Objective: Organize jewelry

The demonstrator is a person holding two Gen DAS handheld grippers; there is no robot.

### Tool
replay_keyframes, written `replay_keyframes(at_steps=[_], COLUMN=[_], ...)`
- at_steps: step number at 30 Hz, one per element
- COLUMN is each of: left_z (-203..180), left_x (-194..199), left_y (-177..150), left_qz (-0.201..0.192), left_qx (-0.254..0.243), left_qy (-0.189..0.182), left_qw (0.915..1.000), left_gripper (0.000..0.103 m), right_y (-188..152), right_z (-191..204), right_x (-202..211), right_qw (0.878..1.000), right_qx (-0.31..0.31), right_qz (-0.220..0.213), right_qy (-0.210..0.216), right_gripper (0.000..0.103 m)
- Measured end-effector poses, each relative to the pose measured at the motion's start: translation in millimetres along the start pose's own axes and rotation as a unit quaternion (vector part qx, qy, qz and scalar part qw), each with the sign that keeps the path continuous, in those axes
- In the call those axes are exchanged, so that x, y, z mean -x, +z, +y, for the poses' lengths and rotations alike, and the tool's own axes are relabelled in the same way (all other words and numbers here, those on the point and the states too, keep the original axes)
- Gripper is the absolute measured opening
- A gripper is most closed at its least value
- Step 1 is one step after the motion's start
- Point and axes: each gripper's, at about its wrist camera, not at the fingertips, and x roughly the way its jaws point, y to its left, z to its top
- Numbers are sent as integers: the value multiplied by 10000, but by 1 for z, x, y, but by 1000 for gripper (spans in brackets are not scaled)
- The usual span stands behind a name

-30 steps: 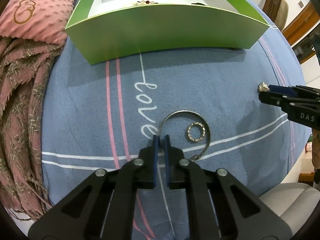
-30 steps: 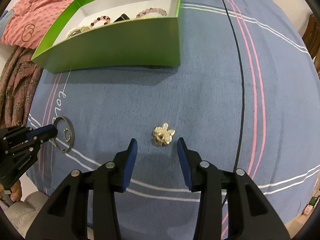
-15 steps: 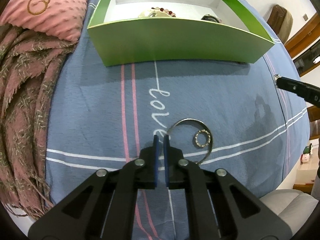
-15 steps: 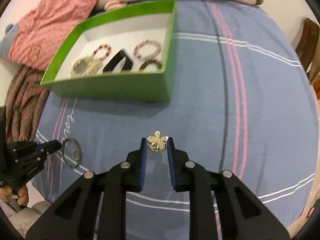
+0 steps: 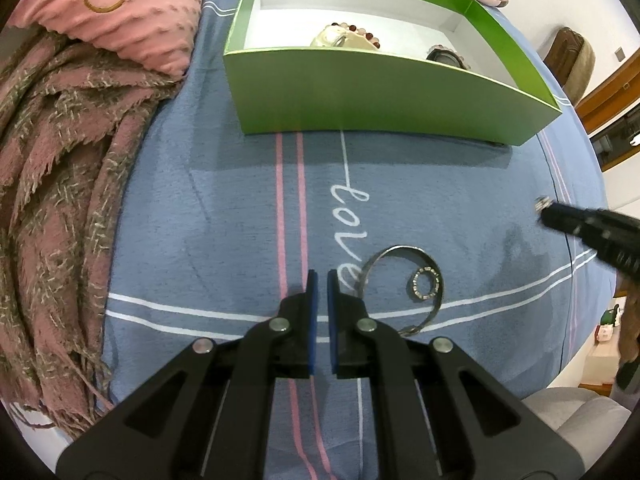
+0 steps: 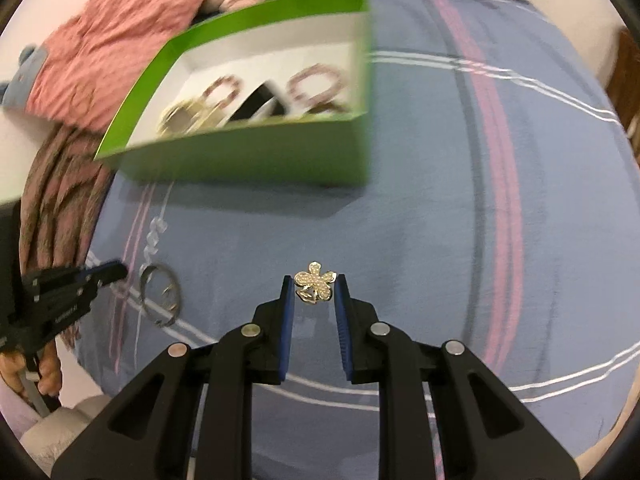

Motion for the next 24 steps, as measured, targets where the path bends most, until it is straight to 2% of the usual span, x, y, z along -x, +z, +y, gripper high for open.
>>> replay_keyframes(at_steps=[6, 11, 18, 24], left_z=[0, 17, 45, 21], left_x=[1, 7, 20, 12], left_y=[-4, -1, 1, 1], left_qz=[11, -79, -210, -97], left_qx=[8, 288, 585, 257], left_qy=[-111, -236, -210, -350], left_qw=[9999, 9993, 9978, 9990], left_gripper=[6, 19, 21, 22], right_y=[-3, -6, 0, 0], right_z=[36, 38, 7, -30], right_x=[-23, -30, -5, 11], right_qw=[9984, 9979, 9998, 9985], right_qx=[417, 433, -50, -512], right_qz=[319, 435, 36, -179], right_qy=[229, 208, 199, -89], right_gripper=[20, 24, 38, 38])
